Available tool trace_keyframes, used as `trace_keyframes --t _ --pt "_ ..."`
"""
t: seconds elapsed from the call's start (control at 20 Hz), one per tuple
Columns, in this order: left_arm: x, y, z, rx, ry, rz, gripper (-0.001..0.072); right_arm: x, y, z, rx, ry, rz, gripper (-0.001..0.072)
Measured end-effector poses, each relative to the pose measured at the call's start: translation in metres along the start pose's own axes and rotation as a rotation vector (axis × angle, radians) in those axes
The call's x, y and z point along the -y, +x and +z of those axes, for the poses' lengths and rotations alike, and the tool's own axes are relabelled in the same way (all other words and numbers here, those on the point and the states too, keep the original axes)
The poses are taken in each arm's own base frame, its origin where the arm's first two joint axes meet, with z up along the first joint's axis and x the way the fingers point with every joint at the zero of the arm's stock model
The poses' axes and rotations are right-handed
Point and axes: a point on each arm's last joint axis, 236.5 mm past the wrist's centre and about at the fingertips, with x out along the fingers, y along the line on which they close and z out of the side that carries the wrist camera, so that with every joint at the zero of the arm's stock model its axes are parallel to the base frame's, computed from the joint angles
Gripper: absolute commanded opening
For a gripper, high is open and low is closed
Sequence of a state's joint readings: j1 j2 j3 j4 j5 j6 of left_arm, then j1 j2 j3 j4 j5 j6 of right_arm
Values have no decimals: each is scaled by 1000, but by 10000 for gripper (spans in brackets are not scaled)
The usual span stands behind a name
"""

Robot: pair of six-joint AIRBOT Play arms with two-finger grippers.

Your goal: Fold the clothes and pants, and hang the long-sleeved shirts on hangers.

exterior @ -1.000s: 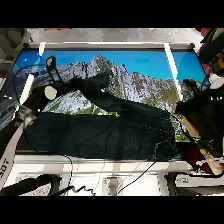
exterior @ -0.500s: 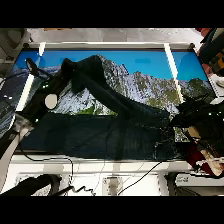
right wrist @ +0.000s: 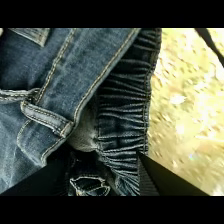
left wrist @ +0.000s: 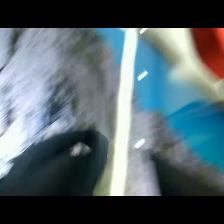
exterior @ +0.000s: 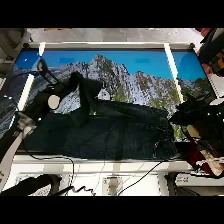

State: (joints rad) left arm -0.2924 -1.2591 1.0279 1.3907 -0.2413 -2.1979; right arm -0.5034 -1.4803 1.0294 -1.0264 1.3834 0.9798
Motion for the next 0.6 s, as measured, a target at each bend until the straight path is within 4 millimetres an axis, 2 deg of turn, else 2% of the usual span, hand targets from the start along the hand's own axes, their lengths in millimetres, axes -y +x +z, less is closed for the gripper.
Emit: trace_keyframes --t 0.1,0.2,0.35,0.4,0.45,0.55,0.6 --pt "-14 6 -7 -29 55 38 697 1 0 4 15 1 -5 439" --pt "-29 5 -3 -43 105 75 673 2 0 6 27 3 -10 438" --pt "-77 -10 0 -127 139 201 509 5 0 10 43 4 -20 438" --pt "-99 -18 -6 -191 149 261 410 6 0 12 49 4 -23 438" --pt "-119 -27 -16 -266 163 317 349 7 0 13 55 4 -28 438" --pt "-156 -47 -41 -442 207 410 351 8 -1 15 63 5 -32 438" --pt "-171 -57 -56 -541 236 440 381 8 -1 16 66 5 -34 438"
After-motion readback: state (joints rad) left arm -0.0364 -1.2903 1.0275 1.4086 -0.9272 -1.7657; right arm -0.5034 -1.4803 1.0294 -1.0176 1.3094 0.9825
